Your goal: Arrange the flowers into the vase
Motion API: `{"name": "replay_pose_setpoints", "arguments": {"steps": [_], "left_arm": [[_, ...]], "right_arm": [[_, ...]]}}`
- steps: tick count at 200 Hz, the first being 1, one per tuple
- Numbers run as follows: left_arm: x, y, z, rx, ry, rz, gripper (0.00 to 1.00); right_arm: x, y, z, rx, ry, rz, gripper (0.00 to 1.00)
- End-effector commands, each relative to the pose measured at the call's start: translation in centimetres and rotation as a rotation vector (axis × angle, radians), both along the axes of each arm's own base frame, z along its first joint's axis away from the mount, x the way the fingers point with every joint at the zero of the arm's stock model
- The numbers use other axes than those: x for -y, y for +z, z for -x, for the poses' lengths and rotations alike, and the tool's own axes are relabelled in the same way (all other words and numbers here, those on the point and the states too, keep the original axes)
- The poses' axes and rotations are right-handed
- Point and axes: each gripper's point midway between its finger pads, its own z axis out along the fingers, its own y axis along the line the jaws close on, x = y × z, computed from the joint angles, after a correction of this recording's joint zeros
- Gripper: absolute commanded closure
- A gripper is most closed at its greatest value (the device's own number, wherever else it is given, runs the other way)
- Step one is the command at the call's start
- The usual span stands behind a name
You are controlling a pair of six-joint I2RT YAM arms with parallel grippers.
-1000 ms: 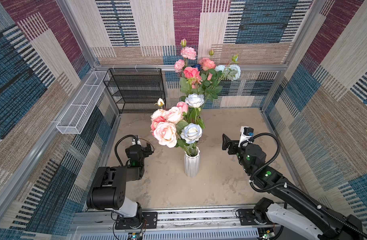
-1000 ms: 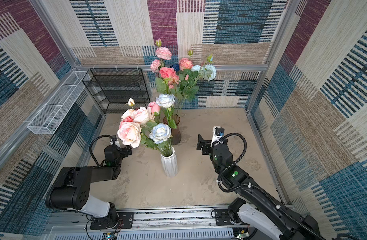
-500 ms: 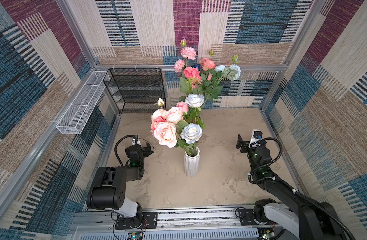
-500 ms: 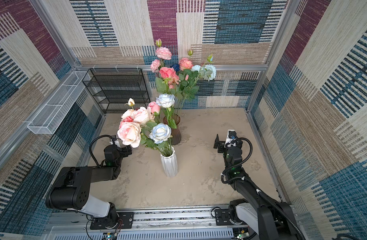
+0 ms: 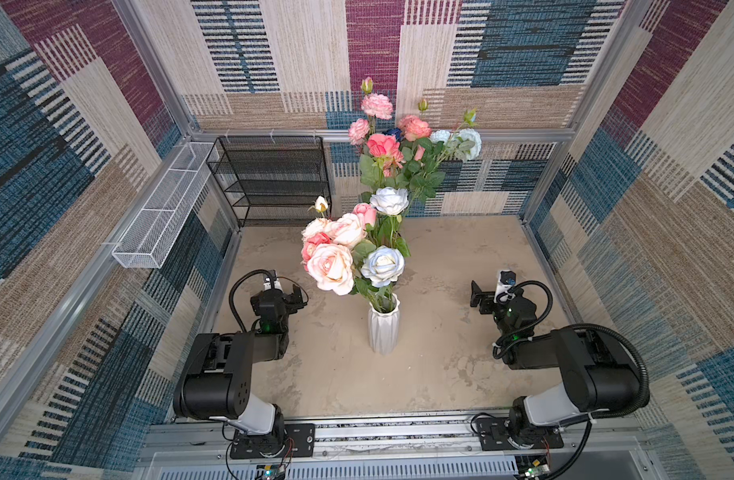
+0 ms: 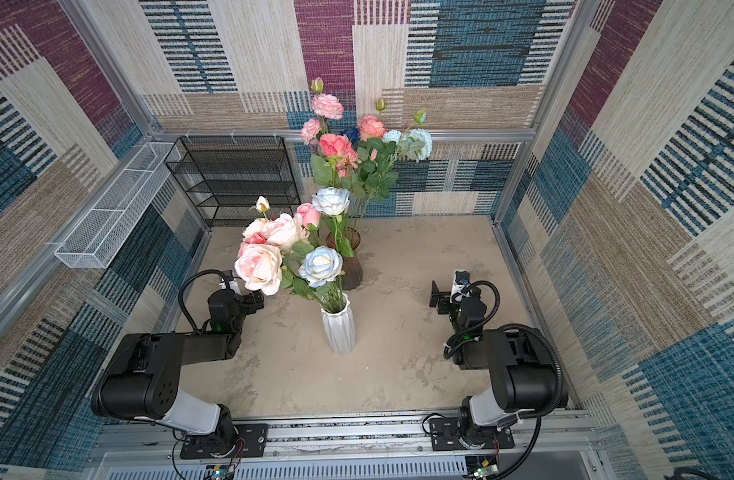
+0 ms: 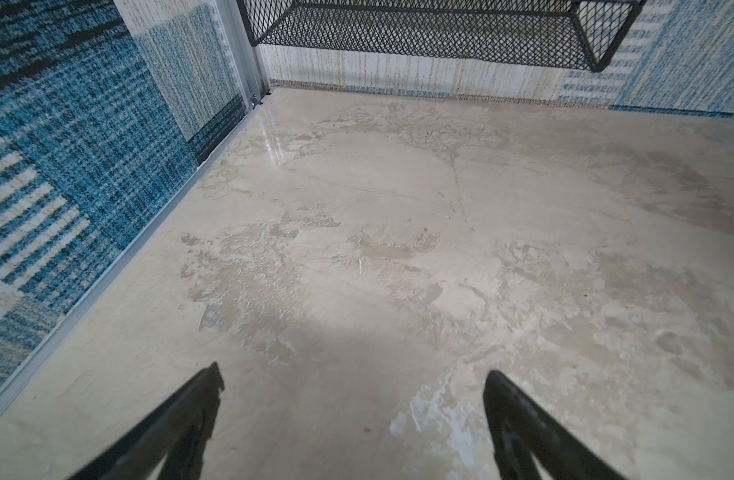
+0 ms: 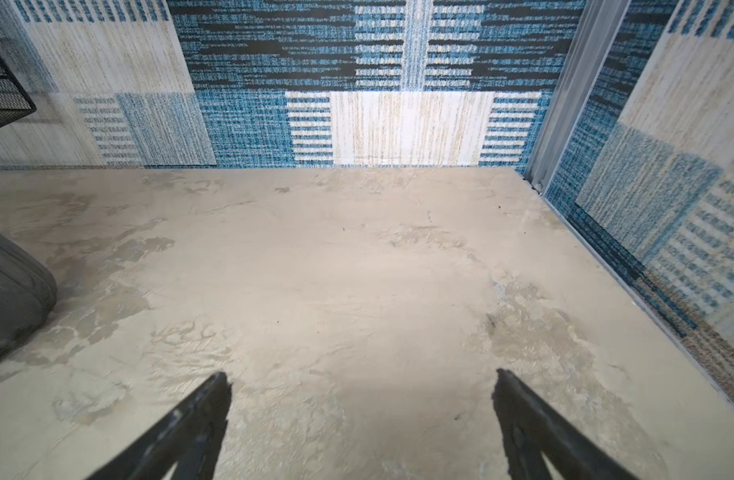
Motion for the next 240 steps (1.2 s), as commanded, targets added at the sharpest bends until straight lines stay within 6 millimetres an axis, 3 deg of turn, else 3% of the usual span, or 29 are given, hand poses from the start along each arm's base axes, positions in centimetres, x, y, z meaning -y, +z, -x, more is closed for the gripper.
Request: {"name": "replay_pose_setpoints", "arguments": {"steps": [1,66,240], "left_arm": [[-0.13,0.75,-0.3,0.026,-0.002,-0.023,0.01],[-0.13,0.7,-0.31,0.026,-0.002,-0.023,0.01],[-0.13,0.73,-0.31,0.026,-0.003,-0.023,0.01]], "right_arm": [[-0.87,2.47,-0.09,0.111,0.062,-0.02,0.0],[-0.05,2.73,0.11,0.126,0.012,-0.028,0.0],[-0.63,2.47,-0.14,0.11,0.047,-0.019,0.0]]}}
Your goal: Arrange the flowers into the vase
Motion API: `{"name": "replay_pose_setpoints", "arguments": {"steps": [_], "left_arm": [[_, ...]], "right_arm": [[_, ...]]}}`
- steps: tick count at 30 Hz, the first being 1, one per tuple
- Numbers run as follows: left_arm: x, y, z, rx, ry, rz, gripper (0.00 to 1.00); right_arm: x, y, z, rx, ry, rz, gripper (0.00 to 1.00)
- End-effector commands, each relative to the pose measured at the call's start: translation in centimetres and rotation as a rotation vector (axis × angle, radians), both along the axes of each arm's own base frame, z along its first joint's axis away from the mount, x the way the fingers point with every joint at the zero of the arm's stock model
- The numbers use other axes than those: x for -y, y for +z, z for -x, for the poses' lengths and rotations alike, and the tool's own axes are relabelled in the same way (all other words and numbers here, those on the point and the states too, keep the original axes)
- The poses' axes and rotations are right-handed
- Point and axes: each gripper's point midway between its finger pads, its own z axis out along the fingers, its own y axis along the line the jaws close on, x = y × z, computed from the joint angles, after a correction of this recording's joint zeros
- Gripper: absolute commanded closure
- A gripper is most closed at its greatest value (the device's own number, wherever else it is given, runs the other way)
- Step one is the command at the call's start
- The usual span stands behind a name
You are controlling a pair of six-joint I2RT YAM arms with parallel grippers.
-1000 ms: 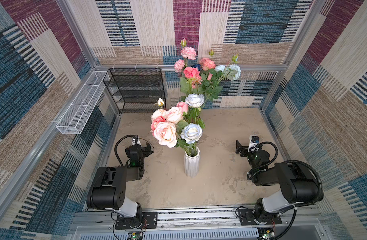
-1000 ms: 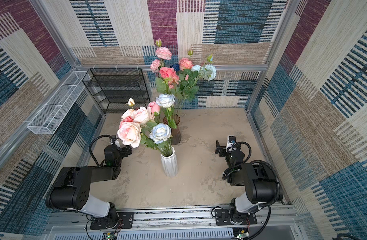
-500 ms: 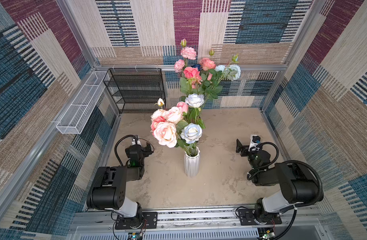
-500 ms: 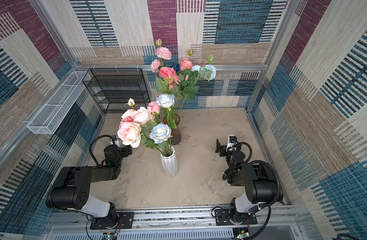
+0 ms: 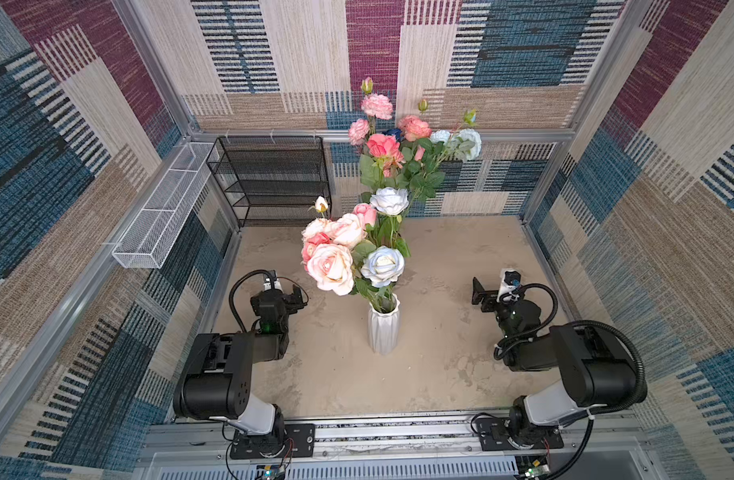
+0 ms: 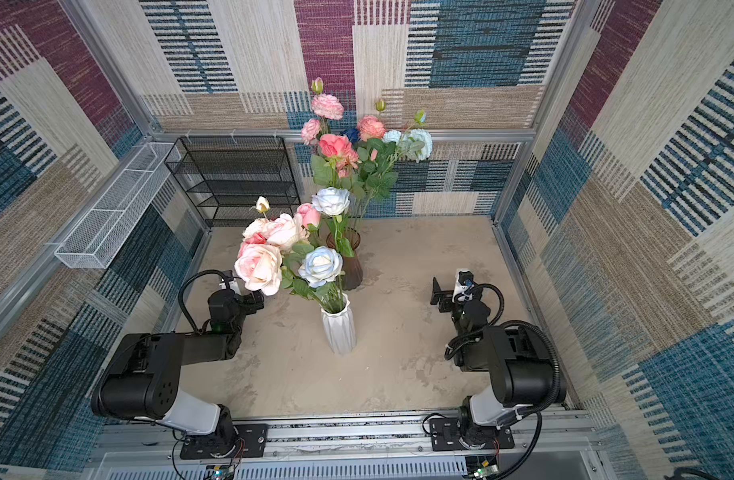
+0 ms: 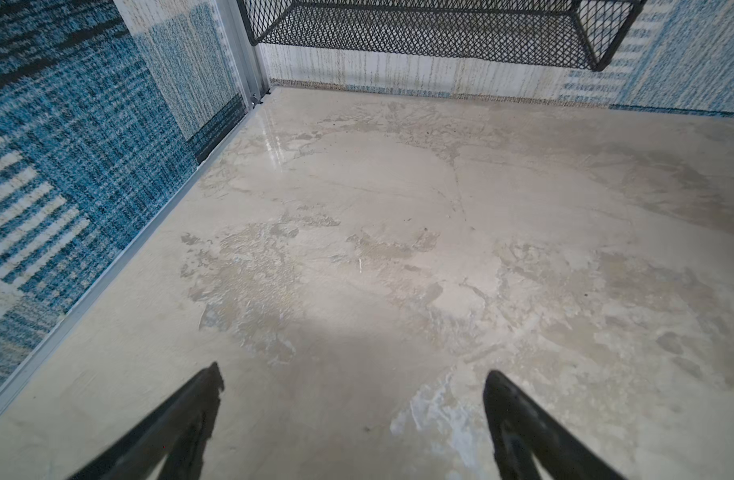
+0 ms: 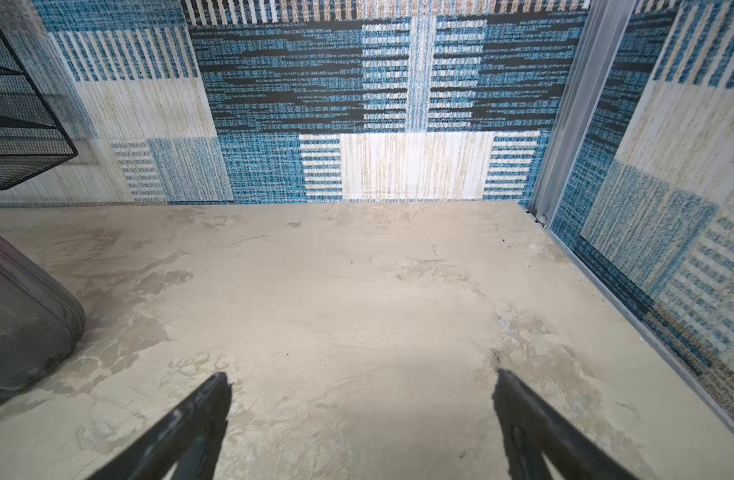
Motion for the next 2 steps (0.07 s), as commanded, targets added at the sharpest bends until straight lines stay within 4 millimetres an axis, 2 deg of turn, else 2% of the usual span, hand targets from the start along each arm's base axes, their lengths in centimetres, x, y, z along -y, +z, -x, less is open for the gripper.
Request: {"name": "replay_pose_setpoints", "arguments": {"steps": [1,2], "left_arm": [[-0.11,0.79,-0.31,0.027,-0.003,-0.023,0.0],[-0.14,0.77,-0.3,0.027,-0.002,-0.023,0.01]], "right_arm": [[-0.13,0.74,-0.03,0.029,0.007,0.0,0.0],[-0.12,0.76,-0.02,0.03,0.007,-0.001,0.0]]}}
